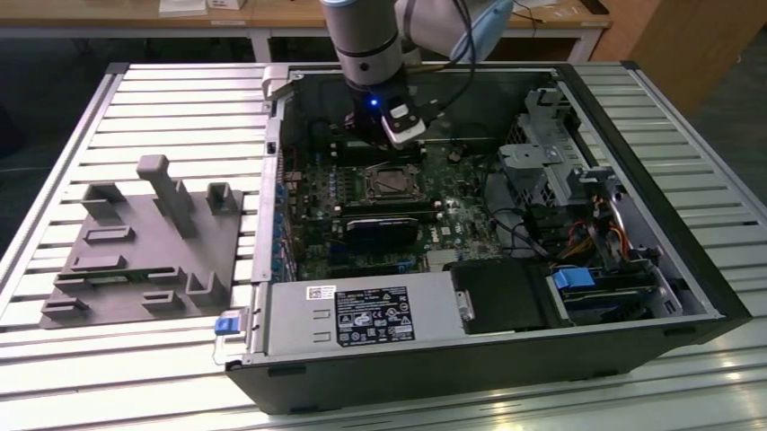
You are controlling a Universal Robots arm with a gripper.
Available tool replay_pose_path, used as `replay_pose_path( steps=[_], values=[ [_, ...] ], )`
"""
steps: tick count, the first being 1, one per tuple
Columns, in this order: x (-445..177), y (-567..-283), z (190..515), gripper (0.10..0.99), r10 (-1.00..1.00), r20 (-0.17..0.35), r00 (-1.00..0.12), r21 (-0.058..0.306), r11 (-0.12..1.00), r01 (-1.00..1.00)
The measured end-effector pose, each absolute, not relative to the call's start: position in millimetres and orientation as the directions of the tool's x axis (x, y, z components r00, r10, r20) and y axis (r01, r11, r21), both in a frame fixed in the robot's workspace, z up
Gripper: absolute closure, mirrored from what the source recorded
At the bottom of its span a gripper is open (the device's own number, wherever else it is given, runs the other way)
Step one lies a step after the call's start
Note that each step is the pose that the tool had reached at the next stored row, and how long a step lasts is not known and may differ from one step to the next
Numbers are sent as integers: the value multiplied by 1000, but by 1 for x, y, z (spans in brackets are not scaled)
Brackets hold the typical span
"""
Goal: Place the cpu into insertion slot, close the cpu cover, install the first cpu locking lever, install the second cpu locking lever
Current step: 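Install the first cpu locking lever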
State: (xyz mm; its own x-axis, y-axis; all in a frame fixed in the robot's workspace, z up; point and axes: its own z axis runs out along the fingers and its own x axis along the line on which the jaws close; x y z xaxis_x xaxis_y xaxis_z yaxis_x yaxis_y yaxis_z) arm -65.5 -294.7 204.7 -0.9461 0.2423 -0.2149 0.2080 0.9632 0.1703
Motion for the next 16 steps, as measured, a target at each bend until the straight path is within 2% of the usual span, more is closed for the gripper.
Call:
replay_pose_path(
  steps=[16],
  values=[
    [-72, -291, 200, 984, 241, -240, -940, 171, 964, 204]
  ],
)
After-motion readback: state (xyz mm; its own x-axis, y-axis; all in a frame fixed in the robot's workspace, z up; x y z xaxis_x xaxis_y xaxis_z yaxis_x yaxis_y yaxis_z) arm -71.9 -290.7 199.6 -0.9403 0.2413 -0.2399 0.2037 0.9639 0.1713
